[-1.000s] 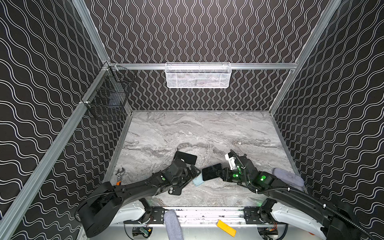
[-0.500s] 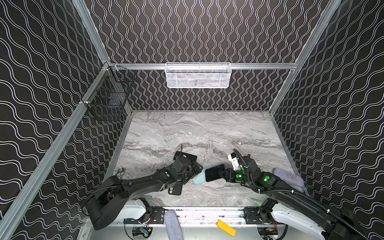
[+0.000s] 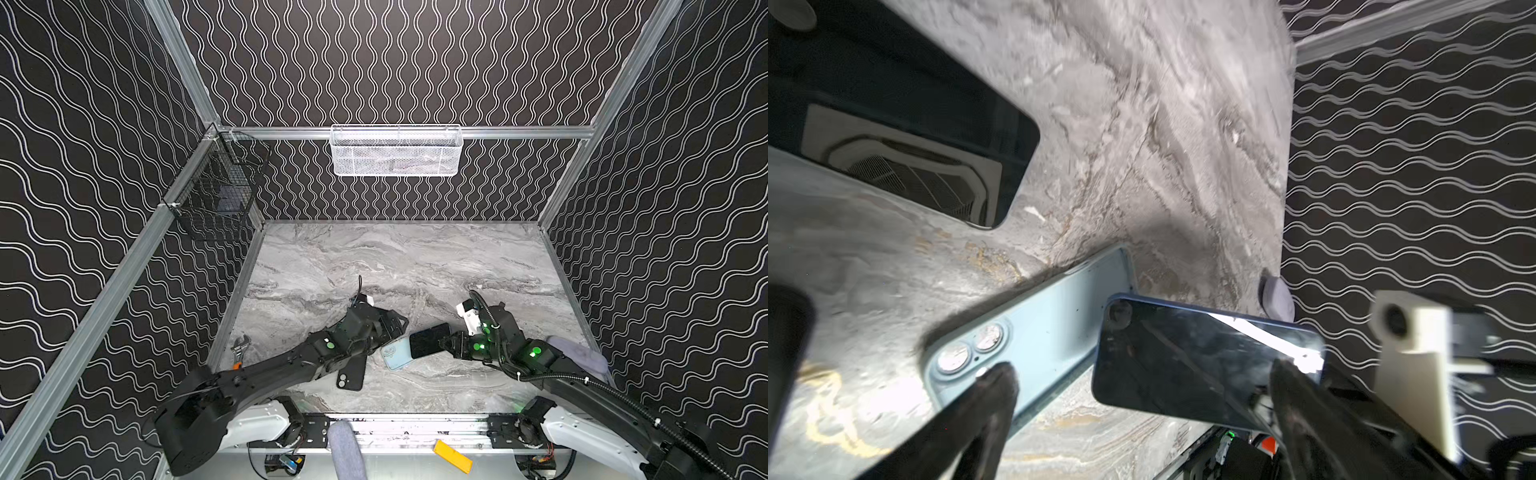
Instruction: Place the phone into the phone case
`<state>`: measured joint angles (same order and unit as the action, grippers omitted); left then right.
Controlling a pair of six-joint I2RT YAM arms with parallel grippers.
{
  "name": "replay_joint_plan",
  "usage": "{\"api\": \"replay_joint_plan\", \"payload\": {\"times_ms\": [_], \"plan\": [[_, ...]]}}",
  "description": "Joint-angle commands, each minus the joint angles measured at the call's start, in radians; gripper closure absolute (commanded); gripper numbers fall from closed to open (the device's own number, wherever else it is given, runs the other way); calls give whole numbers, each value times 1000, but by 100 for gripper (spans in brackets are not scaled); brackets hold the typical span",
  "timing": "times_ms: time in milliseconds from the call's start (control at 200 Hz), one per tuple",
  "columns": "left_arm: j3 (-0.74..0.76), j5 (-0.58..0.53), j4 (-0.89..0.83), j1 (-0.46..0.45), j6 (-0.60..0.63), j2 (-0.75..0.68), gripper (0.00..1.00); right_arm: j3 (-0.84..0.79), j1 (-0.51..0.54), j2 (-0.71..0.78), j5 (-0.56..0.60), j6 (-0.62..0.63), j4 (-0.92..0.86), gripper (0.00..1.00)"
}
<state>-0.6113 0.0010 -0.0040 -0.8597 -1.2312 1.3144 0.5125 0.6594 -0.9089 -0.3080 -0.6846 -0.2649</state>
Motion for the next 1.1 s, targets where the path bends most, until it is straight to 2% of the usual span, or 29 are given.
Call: {"api": "replay_joint_plan", "payload": {"times_ms": [0, 140, 295, 796, 1096], "plan": [[-17, -35, -176, 1, 40, -20, 2, 2, -6, -8, -25, 12, 36, 100], [41, 19, -115, -2, -18, 23, 2, 9, -8, -24, -38, 16, 57, 100], [116, 64, 56, -3, -102, 69, 2, 5, -8, -38, -52, 20, 66, 100], [109, 117, 269, -4, -118, 268, 1, -25, -11, -20, -49, 2, 91, 100], [33, 123, 298, -4, -94, 362, 2, -20, -41, -30, -75, 38, 73, 100]]}}
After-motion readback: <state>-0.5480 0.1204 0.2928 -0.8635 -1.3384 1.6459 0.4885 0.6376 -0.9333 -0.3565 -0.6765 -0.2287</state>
